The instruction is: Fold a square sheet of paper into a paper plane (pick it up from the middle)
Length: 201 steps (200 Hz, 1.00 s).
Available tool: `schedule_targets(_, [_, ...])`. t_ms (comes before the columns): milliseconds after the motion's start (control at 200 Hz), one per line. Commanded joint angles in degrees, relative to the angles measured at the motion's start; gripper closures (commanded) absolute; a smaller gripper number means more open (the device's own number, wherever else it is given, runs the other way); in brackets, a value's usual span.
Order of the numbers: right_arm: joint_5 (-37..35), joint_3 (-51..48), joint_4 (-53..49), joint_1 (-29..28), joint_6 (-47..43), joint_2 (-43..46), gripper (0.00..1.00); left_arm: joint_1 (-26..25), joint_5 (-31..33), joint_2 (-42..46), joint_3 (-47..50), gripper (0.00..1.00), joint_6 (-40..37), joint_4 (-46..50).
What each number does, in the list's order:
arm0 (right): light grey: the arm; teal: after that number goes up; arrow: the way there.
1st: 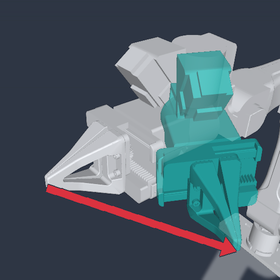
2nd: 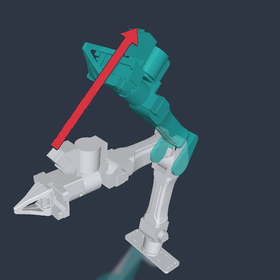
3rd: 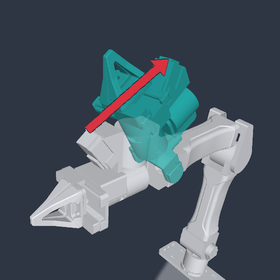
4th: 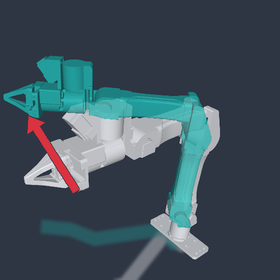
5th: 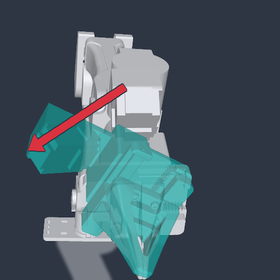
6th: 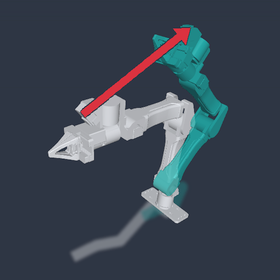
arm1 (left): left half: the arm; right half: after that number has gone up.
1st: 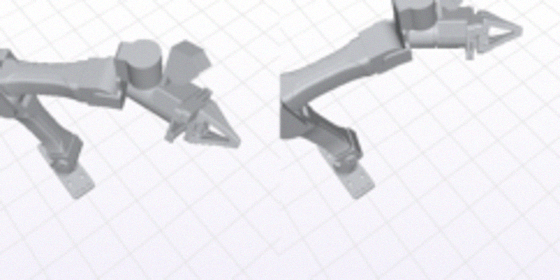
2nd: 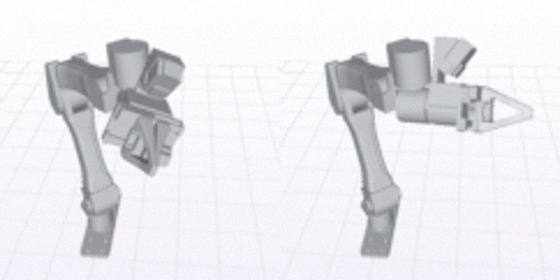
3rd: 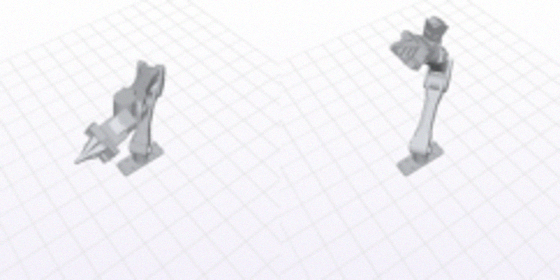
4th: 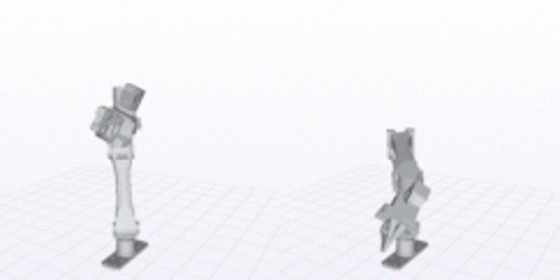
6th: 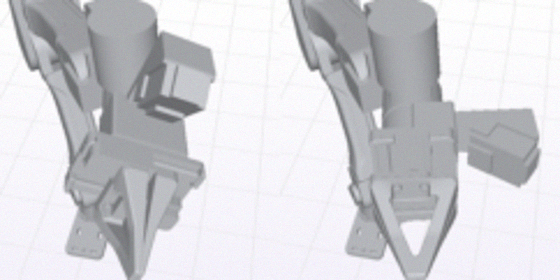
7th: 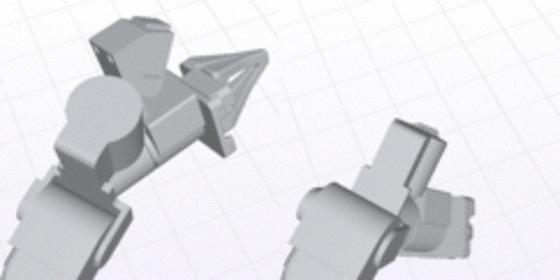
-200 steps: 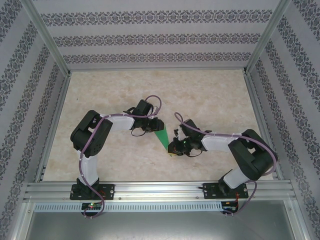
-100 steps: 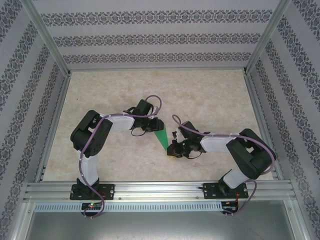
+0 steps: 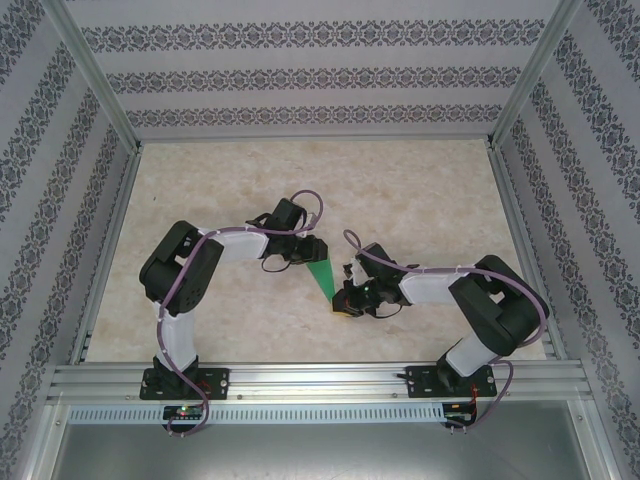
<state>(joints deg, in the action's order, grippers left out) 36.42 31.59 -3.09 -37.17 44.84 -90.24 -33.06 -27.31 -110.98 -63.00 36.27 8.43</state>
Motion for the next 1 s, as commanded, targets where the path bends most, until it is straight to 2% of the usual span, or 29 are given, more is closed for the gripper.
schedule_targets(0, [-5.7, 1.2, -3.9, -0.5, -0.8, 2.8, 0.88, -0.1, 2.4, 3.6, -1.8, 0.63, -1.2, 5.2])
schedule_targets(120, [-9.3, 1.4, -5.0, 0.1, -1.7, 7.4, 0.83, -0.6, 7.0, 6.3, -3.6, 0.57, -1.6, 10.0])
schedule_targets(345, [-20.3, 0.6, -8.0, 2.3, -3.0, 16.6, 0.71, -4.2, 23.2, 12.4, -6.8, 0.45, 0.2, 22.1])
schedule_targets(460, [-25.2, -0.5, -7.9, 3.8, -2.8, 20.7, 0.67, -6.2, 29.2, 15.2, -7.1, 0.44, 2.9, 26.6])
schedule_targets(699, [-31.1, -2.4, -7.3, 6.3, -2.0, 27.9, 0.64, -10.2, 32.4, 14.9, -7.6, 0.38, 7.1, 29.5])
schedule_targets(839, [-32.3, -5.8, -4.3, 7.8, 0.6, 32.7, 0.48, -12.8, 34.1, 9.8, -12.4, 0.36, 8.6, 32.7])
schedule_targets(999, [-33.1, -9.1, -2.5, 9.2, 3.2, 37.3, 0.37, -15.0, 35.1, 4.3, -17.7, 0.35, 8.9, 35.7])
